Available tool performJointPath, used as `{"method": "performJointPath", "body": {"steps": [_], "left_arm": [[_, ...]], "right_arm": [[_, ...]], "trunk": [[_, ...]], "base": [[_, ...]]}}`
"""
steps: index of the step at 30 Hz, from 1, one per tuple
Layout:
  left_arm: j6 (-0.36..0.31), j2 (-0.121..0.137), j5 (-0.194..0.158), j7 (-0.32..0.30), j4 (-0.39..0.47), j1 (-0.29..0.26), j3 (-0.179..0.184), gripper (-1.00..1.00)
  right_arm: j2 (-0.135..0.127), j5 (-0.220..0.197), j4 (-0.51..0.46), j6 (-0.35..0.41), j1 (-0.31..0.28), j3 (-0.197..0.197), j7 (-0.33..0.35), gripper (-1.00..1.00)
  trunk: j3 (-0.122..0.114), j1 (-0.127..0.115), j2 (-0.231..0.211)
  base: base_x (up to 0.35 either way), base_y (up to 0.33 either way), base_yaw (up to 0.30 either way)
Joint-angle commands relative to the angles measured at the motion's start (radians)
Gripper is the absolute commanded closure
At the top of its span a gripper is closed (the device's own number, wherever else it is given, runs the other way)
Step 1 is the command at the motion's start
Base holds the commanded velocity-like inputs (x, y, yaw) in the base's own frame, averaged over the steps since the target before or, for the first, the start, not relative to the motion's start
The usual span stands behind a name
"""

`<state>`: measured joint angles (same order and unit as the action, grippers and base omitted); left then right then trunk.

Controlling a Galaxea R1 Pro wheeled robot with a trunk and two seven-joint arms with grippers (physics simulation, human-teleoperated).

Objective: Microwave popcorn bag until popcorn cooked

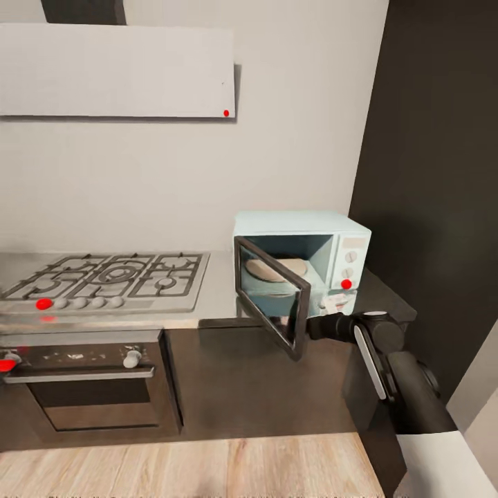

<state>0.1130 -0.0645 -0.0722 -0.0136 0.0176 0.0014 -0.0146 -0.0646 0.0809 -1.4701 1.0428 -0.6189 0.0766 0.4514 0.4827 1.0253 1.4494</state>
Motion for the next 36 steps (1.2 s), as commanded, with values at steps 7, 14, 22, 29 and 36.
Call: {"method": "performJointPath", "body": {"steps": [7,14,22,29,36], "left_arm": [[0.002,0.0,-0.008,-0.002,0.001,0.0,-0.002,-1.0],[0.002,0.0,-0.008,-0.002,0.001,0.0,-0.001,-1.0],[0.002,0.0,-0.008,-0.002,0.001,0.0,-0.001,-1.0],[0.002,0.0,-0.008,-0.002,0.001,0.0,-0.001,-1.0],[0.002,0.0,-0.008,-0.002,0.001,0.0,-0.001,-1.0]], "right_arm": [[0.001,0.005,-0.001,0.004,-0.001,0.001,0.006,-1.0],[-0.001,0.005,-0.001,0.004,-0.001,0.0,0.006,-1.0],[-0.005,0.005,-0.001,0.004,-0.001,0.0,0.006,-1.0],[-0.008,0.005,0.0,0.004,-0.001,0.0,0.006,-1.0],[-0.011,0.004,0.001,0.004,-0.001,-0.012,0.007,-1.0]], "trunk": [[0.001,0.0,0.001],[0.001,0.0,0.001],[0.001,0.0,0.001],[0.001,0.0,0.001],[0.001,0.0,0.001]], "base": [[-0.026,0.246,0.0],[0.0,0.3,0.0],[0.0,0.321,0.0],[0.0,0.242,0.0],[0.0,0.009,0.0]]}}
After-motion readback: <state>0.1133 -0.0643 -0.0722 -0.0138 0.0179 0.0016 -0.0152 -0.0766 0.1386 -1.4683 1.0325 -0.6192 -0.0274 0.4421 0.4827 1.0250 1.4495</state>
